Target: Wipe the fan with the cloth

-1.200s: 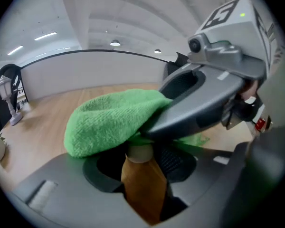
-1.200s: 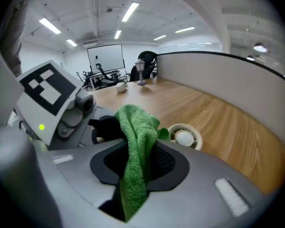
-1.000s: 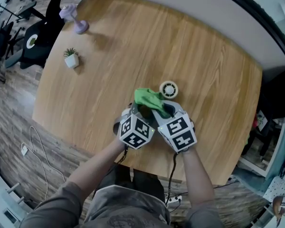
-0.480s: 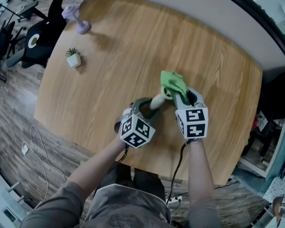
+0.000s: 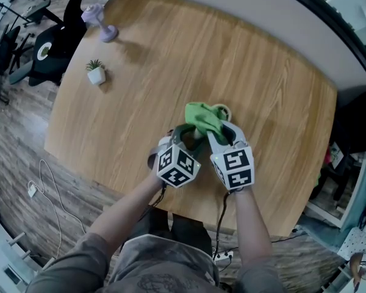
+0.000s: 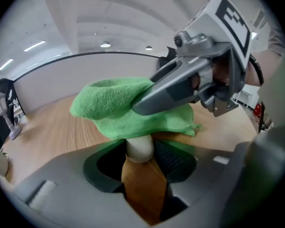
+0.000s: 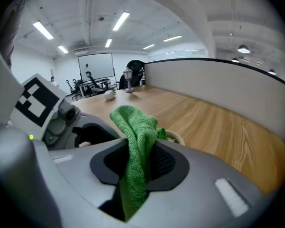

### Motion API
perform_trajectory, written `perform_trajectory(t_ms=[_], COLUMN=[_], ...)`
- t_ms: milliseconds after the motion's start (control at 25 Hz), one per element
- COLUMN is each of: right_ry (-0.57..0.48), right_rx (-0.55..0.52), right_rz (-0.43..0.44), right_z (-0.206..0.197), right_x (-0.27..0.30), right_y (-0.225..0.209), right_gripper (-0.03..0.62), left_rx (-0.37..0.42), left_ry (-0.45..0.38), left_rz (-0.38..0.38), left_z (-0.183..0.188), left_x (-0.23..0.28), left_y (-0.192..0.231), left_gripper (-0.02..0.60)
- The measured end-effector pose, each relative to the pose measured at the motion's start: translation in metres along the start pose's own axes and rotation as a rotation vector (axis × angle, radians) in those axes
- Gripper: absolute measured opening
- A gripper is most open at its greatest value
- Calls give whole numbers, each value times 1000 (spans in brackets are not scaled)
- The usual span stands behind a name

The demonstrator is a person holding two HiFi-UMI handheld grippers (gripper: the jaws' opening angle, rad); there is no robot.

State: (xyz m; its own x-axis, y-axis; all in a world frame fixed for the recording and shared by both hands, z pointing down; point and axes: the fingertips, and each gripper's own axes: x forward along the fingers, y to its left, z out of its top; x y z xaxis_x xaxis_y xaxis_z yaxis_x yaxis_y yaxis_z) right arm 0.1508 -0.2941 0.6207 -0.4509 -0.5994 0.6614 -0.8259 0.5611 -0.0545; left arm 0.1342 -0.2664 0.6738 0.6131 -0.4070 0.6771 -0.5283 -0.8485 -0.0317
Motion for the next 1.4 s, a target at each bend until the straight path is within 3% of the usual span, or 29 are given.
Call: perform_trajectory(t_ms=[200, 320, 520, 760, 960, 1200, 1400], right_ry=[57, 73, 75, 1, -32, -50, 53], right_rx=[-17, -12, -61, 55, 71, 66, 69], right_rz=[180, 195, 70, -137, -199, -71, 100], right_z=[-13, -13, -3, 1, 0, 1, -11], right_x=[2, -1, -8, -14, -12, -6, -5], right_y=[39, 27, -17, -83, -74, -25, 23], right_gripper=[97, 97, 97, 97, 97, 97, 97], left_rx=[9, 20, 25, 16, 45, 40, 46], left_ry=[3, 1, -2, -7, -12, -15, -16], left_rz=[-2, -11, -16, -23, 3, 1, -2], left_z=[-1, -1, -1, -1, -1, -1, -1], left_x=[0, 0, 0, 0, 0, 0, 0], left_y=[-1, -3, -4, -2, -3, -3, -3], left_gripper=[189, 188, 187, 187, 187, 189, 189])
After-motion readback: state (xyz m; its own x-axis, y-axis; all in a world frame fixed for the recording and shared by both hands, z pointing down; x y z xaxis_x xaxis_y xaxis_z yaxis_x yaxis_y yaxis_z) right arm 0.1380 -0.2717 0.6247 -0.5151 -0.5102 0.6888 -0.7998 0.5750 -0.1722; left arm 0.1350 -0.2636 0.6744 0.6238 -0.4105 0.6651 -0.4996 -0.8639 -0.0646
